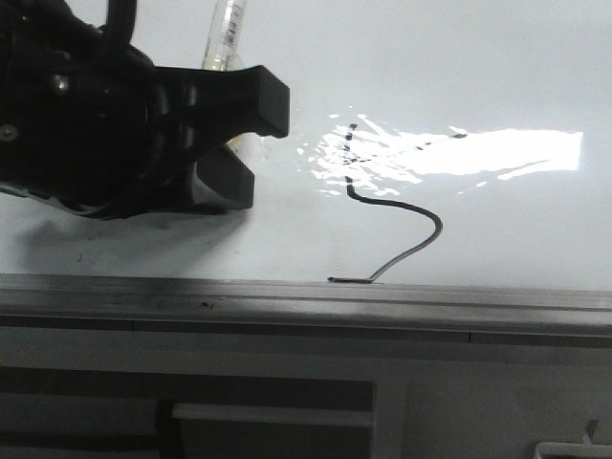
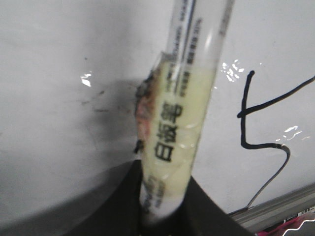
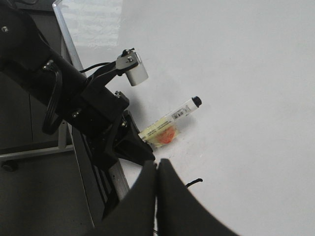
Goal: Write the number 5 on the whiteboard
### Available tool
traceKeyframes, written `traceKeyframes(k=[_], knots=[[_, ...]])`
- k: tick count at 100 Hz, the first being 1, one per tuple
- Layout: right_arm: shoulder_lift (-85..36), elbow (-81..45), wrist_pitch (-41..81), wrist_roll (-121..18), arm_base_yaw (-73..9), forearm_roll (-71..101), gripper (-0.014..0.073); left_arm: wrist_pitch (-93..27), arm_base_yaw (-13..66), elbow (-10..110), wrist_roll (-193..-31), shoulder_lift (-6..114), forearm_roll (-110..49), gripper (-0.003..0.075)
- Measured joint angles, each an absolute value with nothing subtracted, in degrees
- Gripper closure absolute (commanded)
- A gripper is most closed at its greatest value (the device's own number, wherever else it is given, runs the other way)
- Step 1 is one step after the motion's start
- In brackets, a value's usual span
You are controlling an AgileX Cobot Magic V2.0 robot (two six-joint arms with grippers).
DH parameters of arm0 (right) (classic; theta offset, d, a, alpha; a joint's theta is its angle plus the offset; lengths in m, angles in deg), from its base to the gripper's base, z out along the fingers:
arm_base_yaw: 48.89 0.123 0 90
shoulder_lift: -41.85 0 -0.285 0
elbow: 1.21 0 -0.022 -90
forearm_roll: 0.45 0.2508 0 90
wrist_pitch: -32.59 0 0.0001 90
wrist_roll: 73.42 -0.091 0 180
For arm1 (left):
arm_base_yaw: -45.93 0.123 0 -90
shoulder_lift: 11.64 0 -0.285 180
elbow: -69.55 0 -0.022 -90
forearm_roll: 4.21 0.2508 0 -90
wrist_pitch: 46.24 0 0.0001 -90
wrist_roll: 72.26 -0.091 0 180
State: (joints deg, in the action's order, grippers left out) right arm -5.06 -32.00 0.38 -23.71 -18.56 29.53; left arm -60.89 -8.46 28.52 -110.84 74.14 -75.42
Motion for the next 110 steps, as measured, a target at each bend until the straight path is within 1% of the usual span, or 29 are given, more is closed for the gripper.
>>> traceKeyframes(k=[6,16,25,33,55,62,69,81,91,98,110], knots=[[-5.06,-32.0,0.38,-23.71,-18.56,29.63,0.0657,-60.89,-8.46,28.59,-110.84,74.14,-75.93,0.063],[-5.06,-32.0,0.3,-23.71,-18.56,29.92,0.0657,-60.89,-8.46,28.59,-110.84,74.14,-76.73,0.051],[-5.06,-32.0,0.3,-23.82,-18.56,30.19,0.0657,-60.78,-8.59,28.74,-110.72,74.14,-77.62,0.0446],[-5.06,-32.0,0.3,-23.82,-18.56,30.19,0.0657,-60.68,-8.81,28.87,-110.72,74.14,-77.98,0.0422],[-5.06,-32.0,0.3,-23.82,-18.56,30.51,0.0657,-60.45,-8.92,29.0,-110.72,74.14,-78.18,0.042],[-5.06,-32.0,0.3,-23.82,-18.56,30.54,0.0657,-60.45,-8.92,29.0,-110.72,74.14,-78.18,0.0405],[-5.06,-32.0,0.3,-23.82,-18.56,30.58,0.0657,-60.34,-8.92,29.0,-110.72,74.14,-78.18,0.0368],[-5.06,-32.0,0.26,-23.82,-18.56,30.58,0.0657,-60.07,-9.03,29.13,-110.72,74.14,-78.18,0.0246],[-5.06,-32.0,0.26,-23.82,-18.56,30.58,0.0657,-59.39,-9.12,29.26,-110.72,74.04,-78.18,0.0166],[-5.06,-32.0,0.26,-23.82,-18.56,30.67,0.0657,-59.06,-9.12,29.26,-110.69,73.96,-78.18,0.0141],[-5.06,-32.0,0.26,-23.82,-18.56,30.67,0.0657,-59.06,-9.12,29.4,-110.59,73.24,-78.18,0.0141]])
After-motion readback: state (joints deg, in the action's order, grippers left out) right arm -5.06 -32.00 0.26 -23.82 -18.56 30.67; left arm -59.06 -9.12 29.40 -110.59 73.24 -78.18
